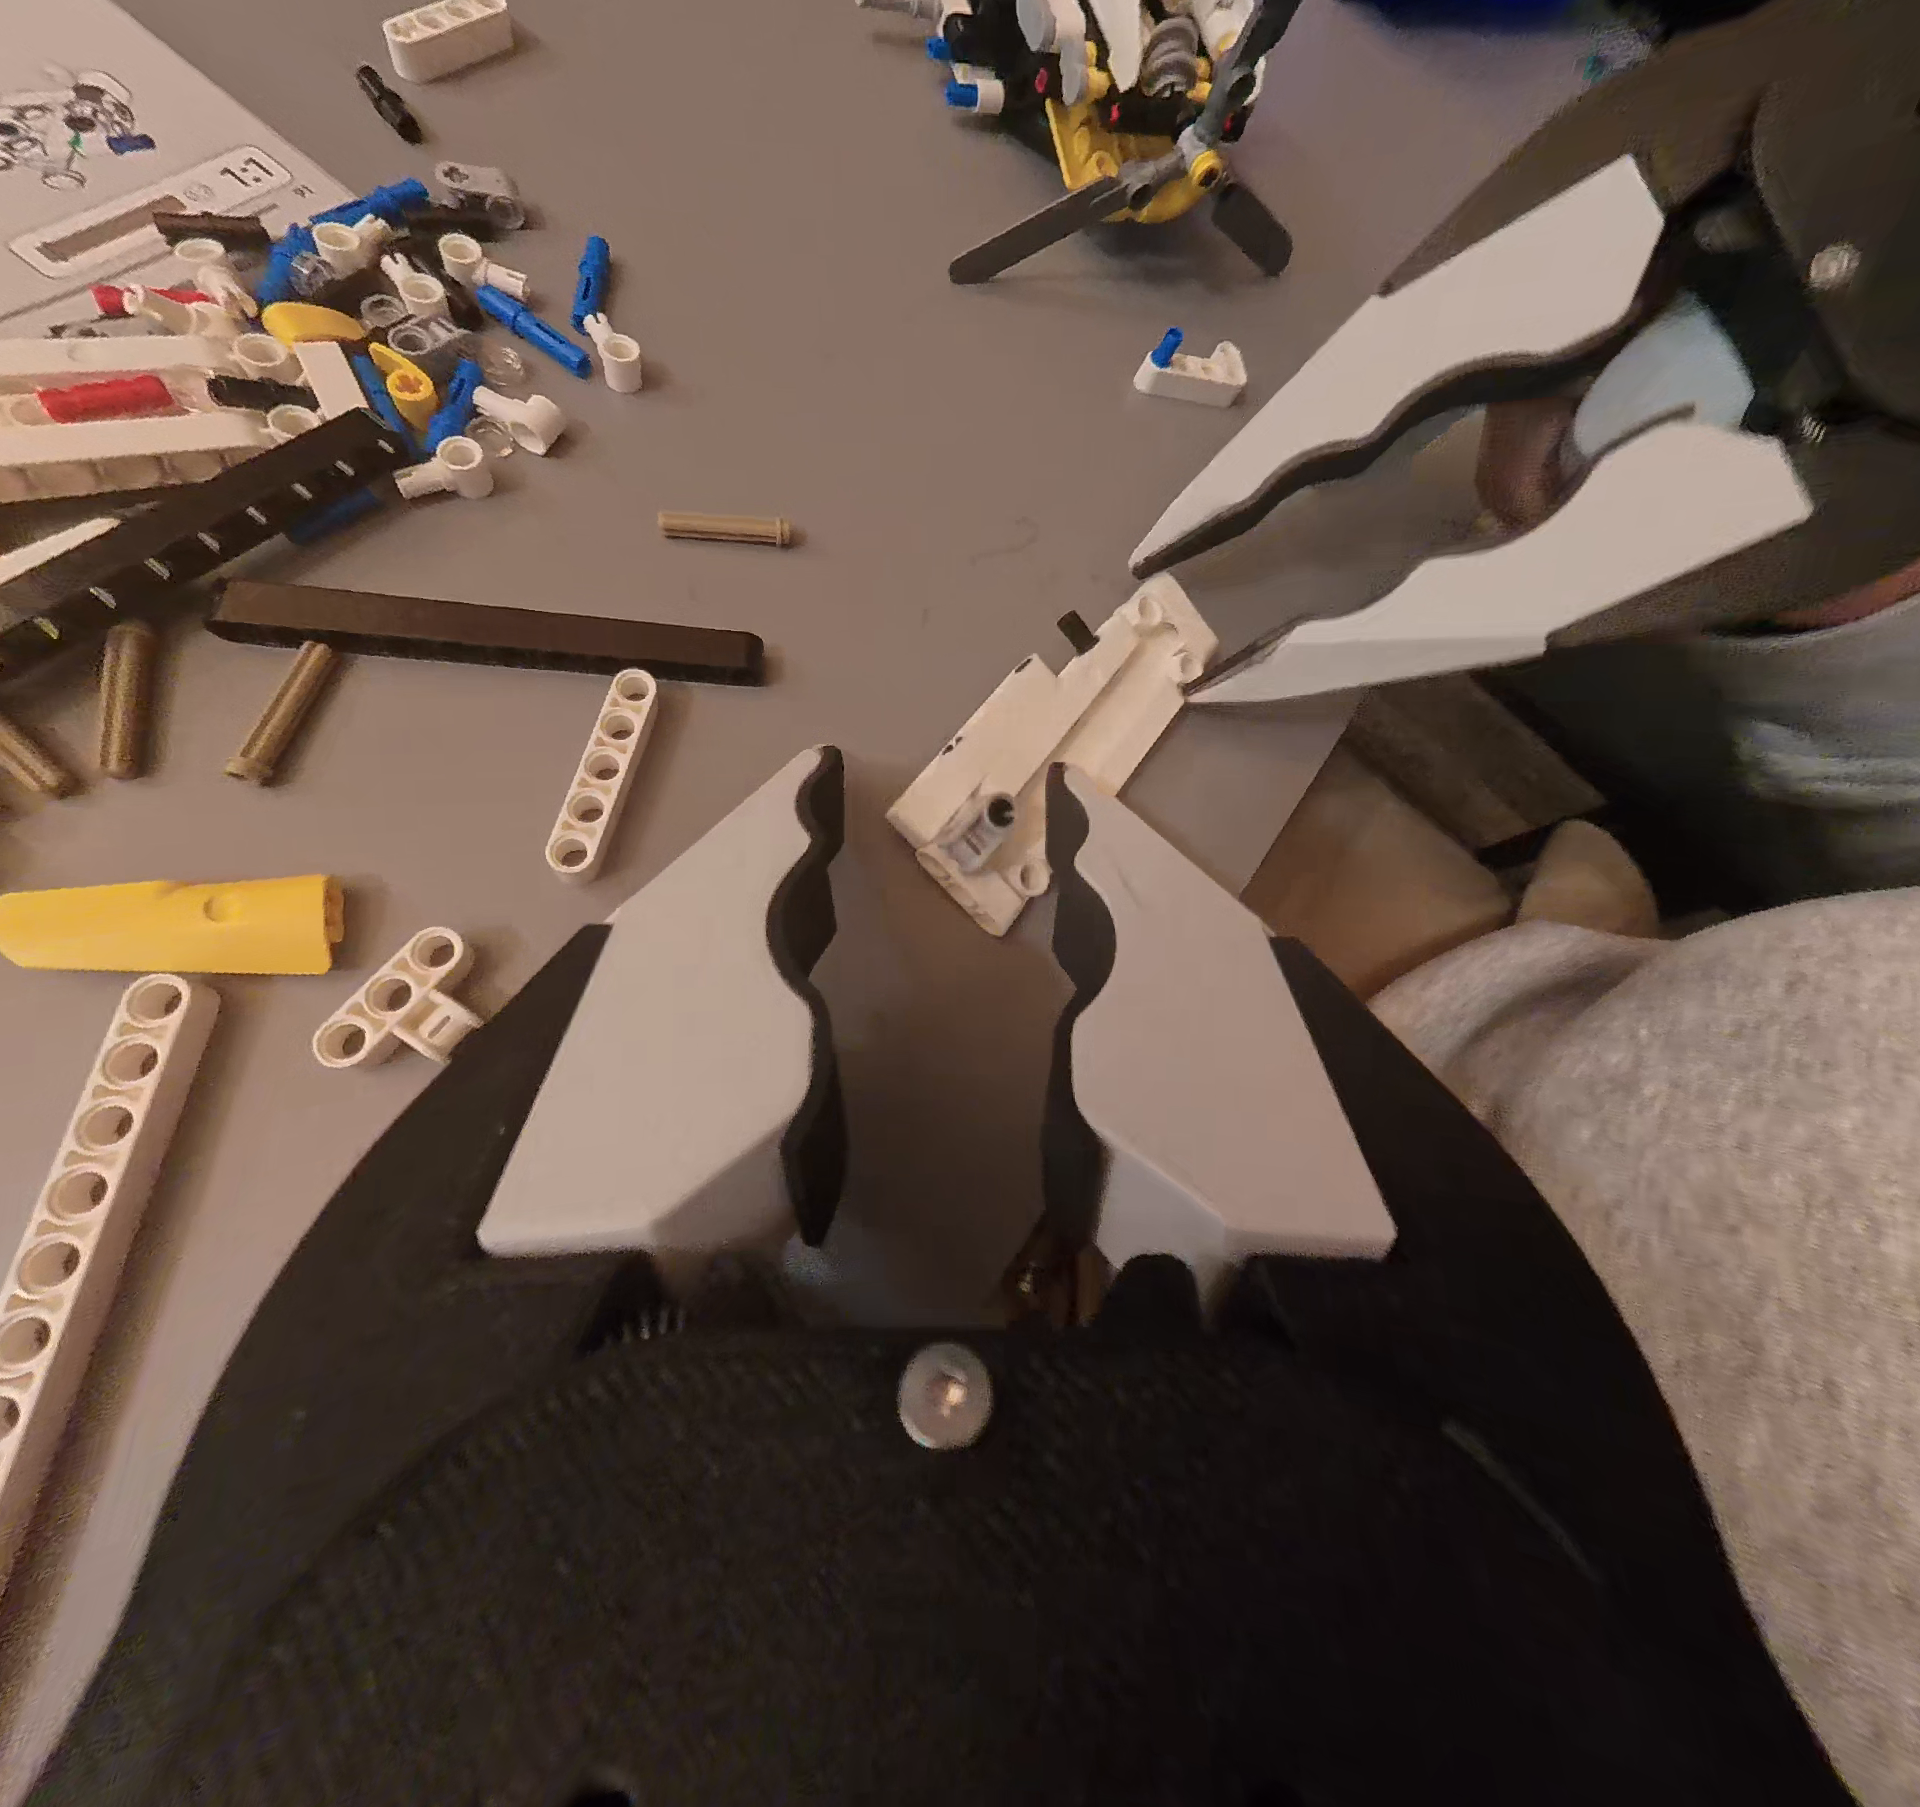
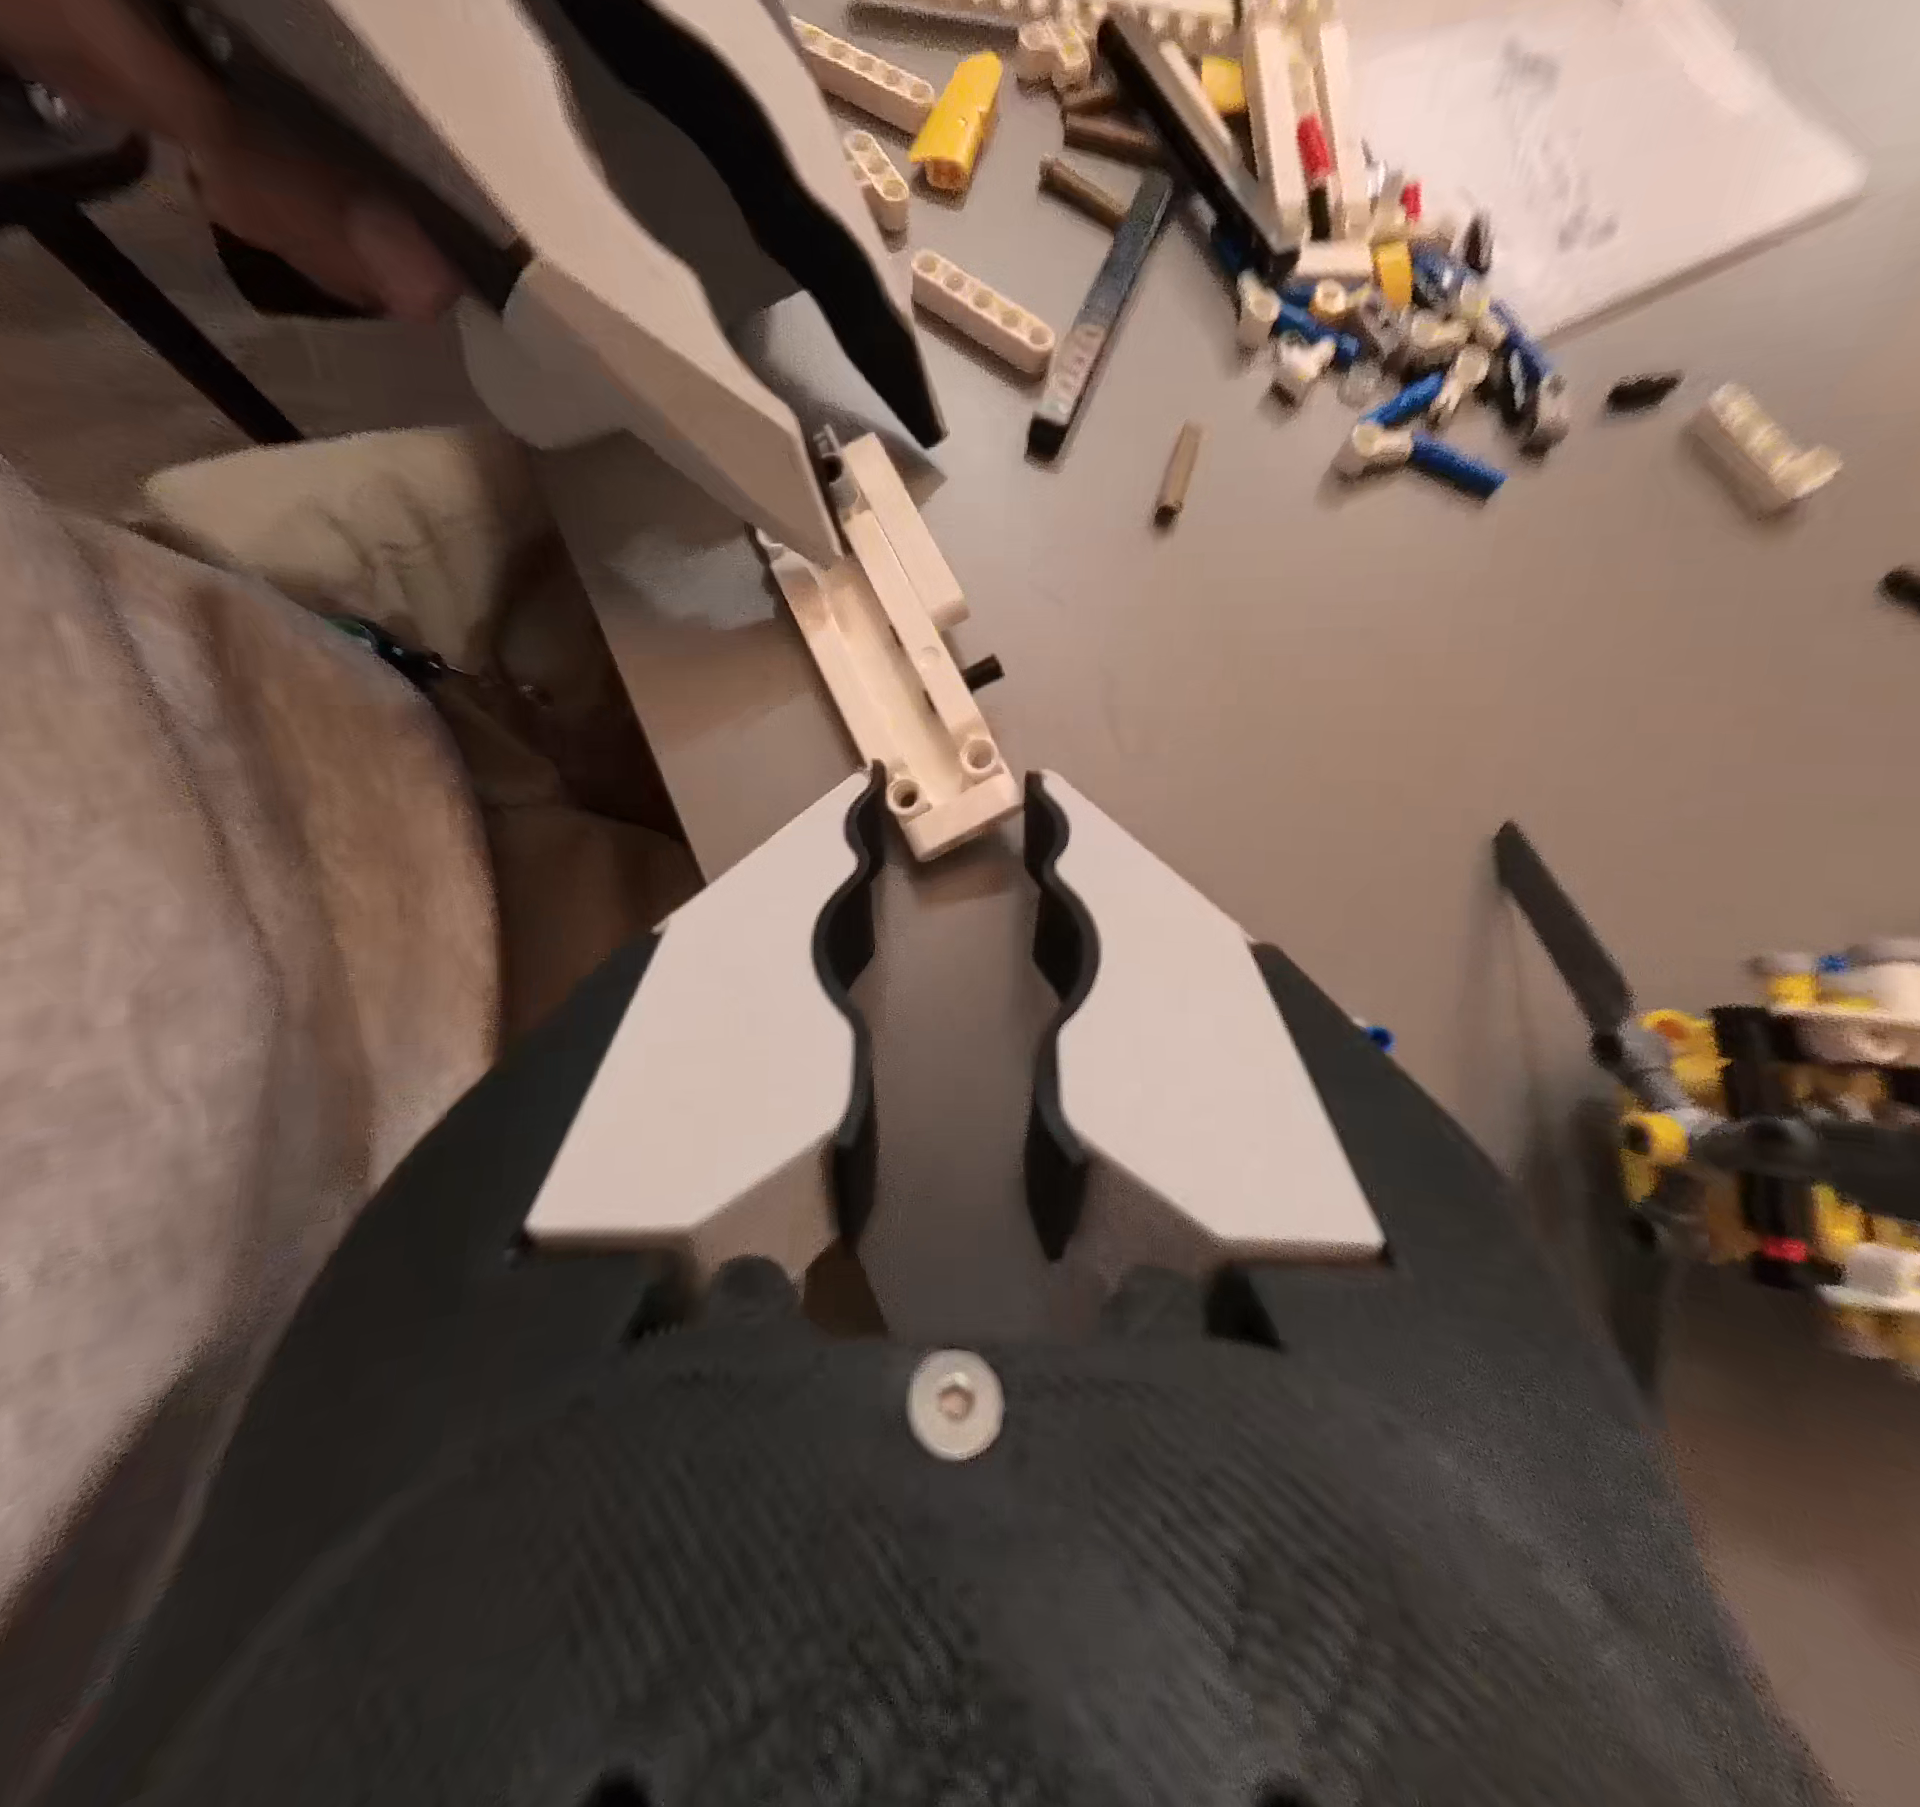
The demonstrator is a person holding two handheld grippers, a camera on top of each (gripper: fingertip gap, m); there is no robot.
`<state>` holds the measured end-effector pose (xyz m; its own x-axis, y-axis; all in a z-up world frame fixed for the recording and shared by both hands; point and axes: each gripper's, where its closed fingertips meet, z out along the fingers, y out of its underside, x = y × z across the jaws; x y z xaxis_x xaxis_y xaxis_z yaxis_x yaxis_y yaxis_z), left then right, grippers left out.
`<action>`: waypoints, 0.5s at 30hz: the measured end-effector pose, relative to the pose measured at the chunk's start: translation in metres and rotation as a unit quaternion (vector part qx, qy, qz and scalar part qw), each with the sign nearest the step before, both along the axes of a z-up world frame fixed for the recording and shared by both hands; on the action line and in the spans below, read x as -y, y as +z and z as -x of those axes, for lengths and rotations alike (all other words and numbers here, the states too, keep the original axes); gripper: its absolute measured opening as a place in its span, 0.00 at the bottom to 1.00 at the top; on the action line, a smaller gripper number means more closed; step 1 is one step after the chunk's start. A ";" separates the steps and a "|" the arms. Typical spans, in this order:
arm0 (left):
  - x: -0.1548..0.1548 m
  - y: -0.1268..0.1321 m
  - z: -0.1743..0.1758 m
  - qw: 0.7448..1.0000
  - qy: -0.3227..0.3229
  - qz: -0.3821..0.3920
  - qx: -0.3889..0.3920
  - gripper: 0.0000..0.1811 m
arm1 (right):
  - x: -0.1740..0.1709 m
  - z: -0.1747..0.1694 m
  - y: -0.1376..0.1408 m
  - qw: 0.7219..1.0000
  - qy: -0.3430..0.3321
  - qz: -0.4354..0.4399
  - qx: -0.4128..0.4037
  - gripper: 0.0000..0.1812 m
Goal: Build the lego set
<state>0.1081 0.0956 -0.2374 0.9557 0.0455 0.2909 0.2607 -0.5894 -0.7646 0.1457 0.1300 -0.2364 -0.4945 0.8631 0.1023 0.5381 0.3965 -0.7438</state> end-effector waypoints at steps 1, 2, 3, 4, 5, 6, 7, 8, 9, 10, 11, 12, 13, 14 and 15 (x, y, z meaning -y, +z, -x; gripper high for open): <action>0.000 0.001 0.000 1.000 0.001 -0.003 0.008 0.21 | 0.001 0.001 0.001 0.999 0.007 -0.028 -0.021 0.14; 0.001 0.002 0.000 1.000 0.000 -0.006 0.017 0.20 | 0.001 0.001 0.001 0.997 0.014 -0.058 -0.040 0.14; 0.001 0.002 0.000 1.000 -0.002 -0.008 0.024 0.21 | 0.001 0.002 0.001 0.994 0.020 -0.089 -0.059 0.14; 0.001 0.003 -0.001 0.999 -0.006 -0.011 0.032 0.21 | 0.001 0.002 0.001 0.989 0.027 -0.120 -0.079 0.14; 0.001 0.005 -0.002 0.999 -0.010 -0.015 0.039 0.20 | 0.001 0.003 0.002 0.983 0.033 -0.151 -0.100 0.14; 0.002 0.006 -0.003 0.999 -0.014 -0.018 0.045 0.19 | 0.002 0.003 0.004 0.976 0.039 -0.178 -0.122 0.14; 0.002 0.006 -0.004 0.998 -0.018 -0.019 0.049 0.18 | 0.002 0.004 0.006 0.968 0.043 -0.202 -0.142 0.14; 0.002 0.007 -0.006 0.998 -0.021 -0.020 0.051 0.17 | 0.001 0.004 0.007 0.962 0.044 -0.220 -0.155 0.14; 0.001 0.007 -0.007 0.998 -0.025 -0.020 0.052 0.17 | 0.000 0.004 0.006 0.959 0.044 -0.231 -0.158 0.14; 0.001 0.006 -0.009 0.998 -0.030 -0.019 0.050 0.16 | 0.000 0.004 0.004 0.958 0.043 -0.236 -0.156 0.14; 0.001 0.006 -0.011 0.998 -0.036 -0.019 0.047 0.14 | 0.000 0.004 0.003 0.959 0.042 -0.236 -0.154 0.14; 0.001 0.007 -0.013 0.998 -0.041 -0.020 0.042 0.12 | 0.000 0.003 0.003 0.959 0.041 -0.234 -0.153 0.14; 0.000 0.007 -0.015 0.998 -0.046 -0.023 0.038 0.10 | -0.001 0.002 0.003 0.960 0.041 -0.231 -0.152 0.14; -0.001 0.008 -0.017 0.998 -0.051 -0.023 0.033 0.09 | -0.001 0.002 0.003 0.961 0.040 -0.228 -0.151 0.14; -0.001 0.008 -0.018 0.998 -0.055 -0.024 0.027 0.09 | -0.002 0.001 0.003 0.962 0.039 -0.225 -0.149 0.14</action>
<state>0.1263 0.0967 -0.2295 0.9371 -0.0745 0.3409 0.2373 -0.5802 -0.7791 0.1450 0.1316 -0.2330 -0.4463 0.6595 0.6049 0.2828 0.7452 -0.6039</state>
